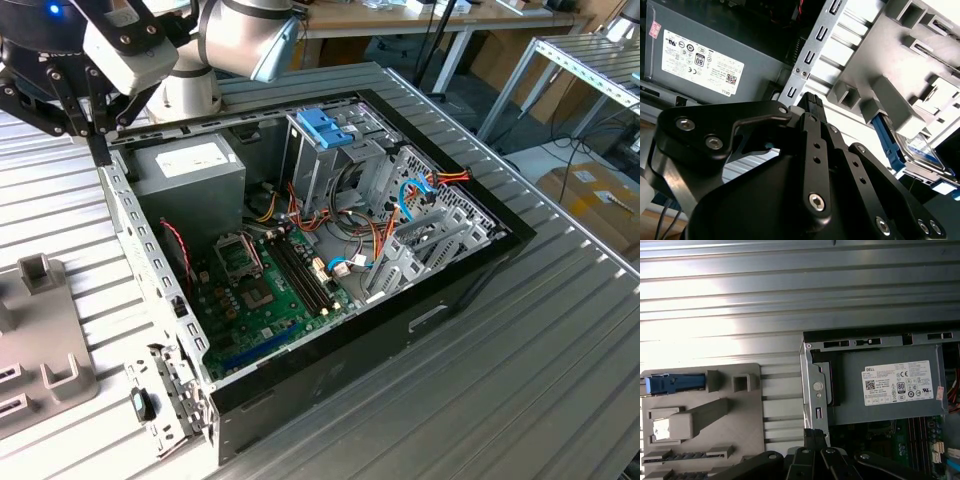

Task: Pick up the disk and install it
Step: 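Reach for the disk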

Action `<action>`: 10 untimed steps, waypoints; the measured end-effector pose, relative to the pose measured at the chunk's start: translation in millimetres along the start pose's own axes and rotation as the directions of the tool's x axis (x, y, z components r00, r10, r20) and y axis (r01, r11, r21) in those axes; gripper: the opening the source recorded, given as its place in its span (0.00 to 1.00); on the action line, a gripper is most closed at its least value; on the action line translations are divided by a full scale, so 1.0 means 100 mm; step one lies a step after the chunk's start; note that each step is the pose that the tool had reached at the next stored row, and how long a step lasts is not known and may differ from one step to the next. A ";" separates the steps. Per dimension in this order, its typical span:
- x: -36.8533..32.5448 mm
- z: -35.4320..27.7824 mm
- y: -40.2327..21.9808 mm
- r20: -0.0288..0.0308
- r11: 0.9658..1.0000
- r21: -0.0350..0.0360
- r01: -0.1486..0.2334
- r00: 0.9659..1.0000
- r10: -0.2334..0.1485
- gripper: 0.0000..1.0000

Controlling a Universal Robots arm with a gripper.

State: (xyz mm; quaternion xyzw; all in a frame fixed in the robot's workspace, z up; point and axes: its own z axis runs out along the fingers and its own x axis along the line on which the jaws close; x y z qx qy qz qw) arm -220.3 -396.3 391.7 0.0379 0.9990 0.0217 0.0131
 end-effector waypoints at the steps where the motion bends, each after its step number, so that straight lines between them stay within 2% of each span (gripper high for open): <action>1: 0.000 0.000 0.000 0.000 1.000 0.000 0.000 1.000 0.000 0.11; 4: 0.009 0.000 -0.001 0.000 1.000 0.000 0.000 1.000 0.000 0.11; 9: 0.120 0.000 -0.009 0.000 1.000 0.000 0.000 1.000 0.000 0.11; 10: 0.161 0.000 -0.010 0.000 1.000 0.000 0.000 1.000 0.000 0.11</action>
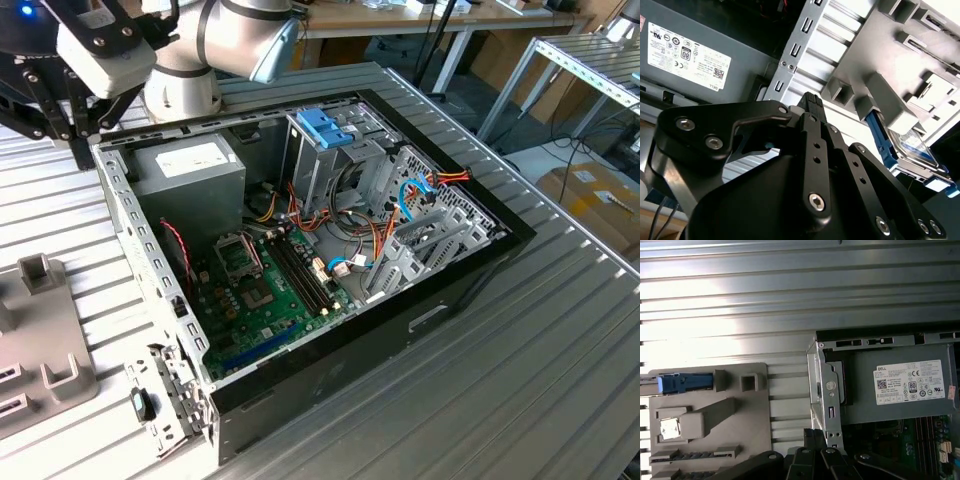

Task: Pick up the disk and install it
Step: 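Reach for the disk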

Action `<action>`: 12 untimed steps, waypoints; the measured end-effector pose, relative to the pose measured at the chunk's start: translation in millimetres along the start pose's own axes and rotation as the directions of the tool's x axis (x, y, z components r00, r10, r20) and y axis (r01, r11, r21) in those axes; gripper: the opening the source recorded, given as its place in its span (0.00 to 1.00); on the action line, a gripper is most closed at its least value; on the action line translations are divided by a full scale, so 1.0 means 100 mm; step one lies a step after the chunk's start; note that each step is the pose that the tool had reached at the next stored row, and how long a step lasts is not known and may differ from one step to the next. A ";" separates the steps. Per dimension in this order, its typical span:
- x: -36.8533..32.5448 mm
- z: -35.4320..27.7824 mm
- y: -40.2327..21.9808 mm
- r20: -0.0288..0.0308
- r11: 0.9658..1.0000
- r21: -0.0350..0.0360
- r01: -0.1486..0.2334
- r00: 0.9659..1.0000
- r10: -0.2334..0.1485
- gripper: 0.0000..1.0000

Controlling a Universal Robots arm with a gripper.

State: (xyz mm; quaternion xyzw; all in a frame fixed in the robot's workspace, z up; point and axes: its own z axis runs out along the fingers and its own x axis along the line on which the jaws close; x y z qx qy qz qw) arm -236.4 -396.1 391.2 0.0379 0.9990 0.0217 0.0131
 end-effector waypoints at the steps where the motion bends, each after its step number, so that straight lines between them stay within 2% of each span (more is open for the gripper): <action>1: 0.026 0.001 0.001 0.000 1.000 0.000 0.000 1.000 0.000 0.11; 5: 0.098 0.004 0.009 0.000 1.000 0.000 0.000 1.000 0.000 0.11; 12: 0.136 0.004 0.009 0.000 1.000 0.000 0.000 1.000 0.000 0.11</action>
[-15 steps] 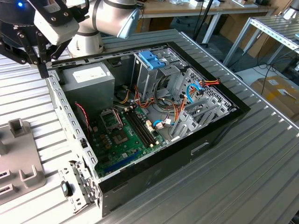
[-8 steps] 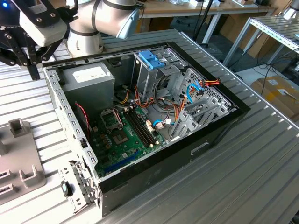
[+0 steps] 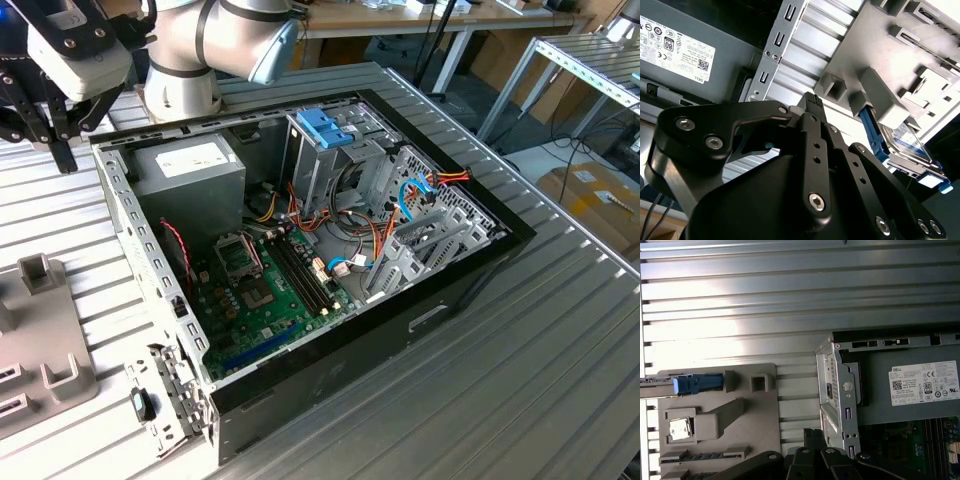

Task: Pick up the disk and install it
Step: 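Reach for the disk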

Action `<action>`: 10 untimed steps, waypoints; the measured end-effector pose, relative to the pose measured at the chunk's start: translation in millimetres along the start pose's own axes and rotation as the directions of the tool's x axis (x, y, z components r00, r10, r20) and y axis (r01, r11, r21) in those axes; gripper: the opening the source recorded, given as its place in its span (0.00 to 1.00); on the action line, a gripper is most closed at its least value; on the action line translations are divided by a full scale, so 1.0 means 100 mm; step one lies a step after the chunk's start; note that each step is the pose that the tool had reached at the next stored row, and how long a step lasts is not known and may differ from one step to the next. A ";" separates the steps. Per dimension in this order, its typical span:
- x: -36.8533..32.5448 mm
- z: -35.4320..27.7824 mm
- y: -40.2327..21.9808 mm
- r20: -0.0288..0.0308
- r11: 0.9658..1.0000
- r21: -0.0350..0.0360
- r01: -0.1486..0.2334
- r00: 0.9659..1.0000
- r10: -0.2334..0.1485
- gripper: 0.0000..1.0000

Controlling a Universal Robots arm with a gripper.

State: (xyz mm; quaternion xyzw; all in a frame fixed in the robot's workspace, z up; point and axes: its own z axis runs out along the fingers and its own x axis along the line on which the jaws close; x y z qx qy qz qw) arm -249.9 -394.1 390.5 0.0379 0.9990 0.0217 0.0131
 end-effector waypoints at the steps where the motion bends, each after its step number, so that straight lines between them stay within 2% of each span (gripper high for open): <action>1: 0.000 0.000 0.000 0.000 1.000 0.000 0.000 1.000 0.000 0.11; 5: 0.001 0.000 0.000 0.000 1.000 0.000 0.000 1.000 0.000 0.11; 10: 0.042 0.002 -0.001 0.000 1.000 0.000 0.000 1.000 0.000 0.11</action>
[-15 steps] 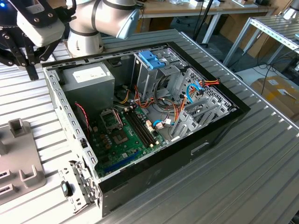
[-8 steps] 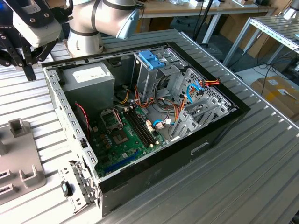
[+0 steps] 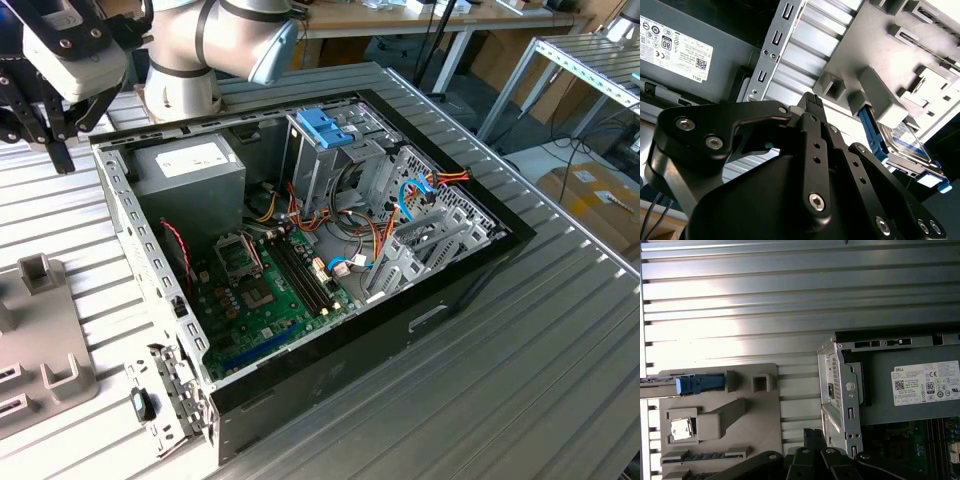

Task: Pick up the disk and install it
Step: 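Reach for the disk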

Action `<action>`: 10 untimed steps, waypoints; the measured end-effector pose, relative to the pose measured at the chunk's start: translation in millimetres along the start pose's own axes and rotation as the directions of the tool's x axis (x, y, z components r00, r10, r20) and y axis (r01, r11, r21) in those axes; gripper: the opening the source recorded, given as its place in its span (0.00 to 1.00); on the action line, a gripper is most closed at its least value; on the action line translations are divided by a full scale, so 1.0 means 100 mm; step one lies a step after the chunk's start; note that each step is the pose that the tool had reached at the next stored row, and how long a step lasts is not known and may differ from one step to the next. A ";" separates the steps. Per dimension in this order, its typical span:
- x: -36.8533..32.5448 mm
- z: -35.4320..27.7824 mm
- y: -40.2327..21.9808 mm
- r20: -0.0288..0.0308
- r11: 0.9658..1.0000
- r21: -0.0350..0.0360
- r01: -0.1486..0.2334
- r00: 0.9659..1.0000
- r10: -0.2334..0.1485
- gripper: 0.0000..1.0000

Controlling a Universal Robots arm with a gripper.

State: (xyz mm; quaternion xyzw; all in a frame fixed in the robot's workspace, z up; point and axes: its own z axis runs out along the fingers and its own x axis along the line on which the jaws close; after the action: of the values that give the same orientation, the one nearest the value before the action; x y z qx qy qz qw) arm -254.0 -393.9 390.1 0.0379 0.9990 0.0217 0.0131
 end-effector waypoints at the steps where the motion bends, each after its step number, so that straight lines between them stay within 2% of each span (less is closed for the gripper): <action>1: 0.015 0.001 0.000 0.000 1.000 0.000 0.000 1.000 0.000 0.11; 10: 0.049 0.003 -0.002 0.000 1.000 0.000 0.000 1.000 0.000 0.11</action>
State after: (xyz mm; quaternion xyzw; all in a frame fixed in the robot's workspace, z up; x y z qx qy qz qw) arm -258.9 -393.7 389.7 0.0379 0.9990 0.0217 0.0131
